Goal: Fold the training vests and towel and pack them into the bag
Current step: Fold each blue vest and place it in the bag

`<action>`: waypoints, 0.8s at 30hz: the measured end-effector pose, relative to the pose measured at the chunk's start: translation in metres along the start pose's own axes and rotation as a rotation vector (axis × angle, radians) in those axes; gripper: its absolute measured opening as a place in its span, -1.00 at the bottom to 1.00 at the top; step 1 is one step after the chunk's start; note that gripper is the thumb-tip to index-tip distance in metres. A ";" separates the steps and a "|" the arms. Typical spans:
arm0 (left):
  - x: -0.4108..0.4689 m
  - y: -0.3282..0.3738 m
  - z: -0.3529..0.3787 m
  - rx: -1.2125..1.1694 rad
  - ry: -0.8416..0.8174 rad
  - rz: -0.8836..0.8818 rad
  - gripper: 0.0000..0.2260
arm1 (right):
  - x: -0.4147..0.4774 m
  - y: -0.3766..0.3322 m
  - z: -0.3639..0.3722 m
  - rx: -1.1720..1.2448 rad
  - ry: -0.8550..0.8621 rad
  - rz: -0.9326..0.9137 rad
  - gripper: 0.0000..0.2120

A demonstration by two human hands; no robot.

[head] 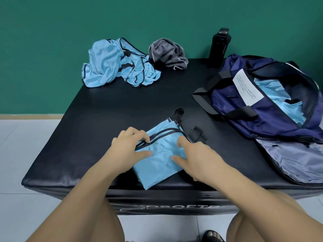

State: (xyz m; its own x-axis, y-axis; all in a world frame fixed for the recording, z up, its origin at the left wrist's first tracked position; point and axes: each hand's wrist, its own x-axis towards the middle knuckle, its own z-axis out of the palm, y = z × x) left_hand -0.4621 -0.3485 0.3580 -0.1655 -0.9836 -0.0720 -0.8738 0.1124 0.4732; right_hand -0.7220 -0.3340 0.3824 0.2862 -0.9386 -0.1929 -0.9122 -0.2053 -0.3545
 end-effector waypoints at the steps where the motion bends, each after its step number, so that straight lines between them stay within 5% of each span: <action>1: 0.000 -0.001 0.000 -0.003 0.010 -0.003 -0.79 | 0.000 0.002 -0.003 -0.032 0.021 0.015 -0.69; 6: -0.001 0.002 -0.004 -0.078 0.020 -0.047 -0.90 | 0.003 0.012 -0.010 -0.131 0.123 0.009 -0.68; 12: -0.012 0.009 -0.007 -0.027 -0.091 -0.041 -0.71 | 0.040 0.034 0.001 -0.086 0.177 -0.052 -0.58; 17: -0.018 0.021 -0.005 0.139 0.002 0.034 -0.60 | 0.061 0.035 0.006 -0.153 0.222 -0.116 -0.56; 21: -0.022 0.025 -0.004 0.175 0.115 0.195 -0.72 | 0.046 0.032 0.003 -0.159 0.322 -0.208 -0.64; 24: -0.026 0.032 0.000 0.050 0.046 0.299 -0.83 | 0.026 0.028 0.001 -0.020 0.251 -0.366 -0.77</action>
State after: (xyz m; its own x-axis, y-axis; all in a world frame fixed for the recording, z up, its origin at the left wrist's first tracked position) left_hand -0.4856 -0.3188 0.3750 -0.3987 -0.9111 0.1044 -0.8111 0.4034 0.4234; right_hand -0.7400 -0.3643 0.3666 0.5135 -0.8407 0.1716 -0.7700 -0.5398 -0.3401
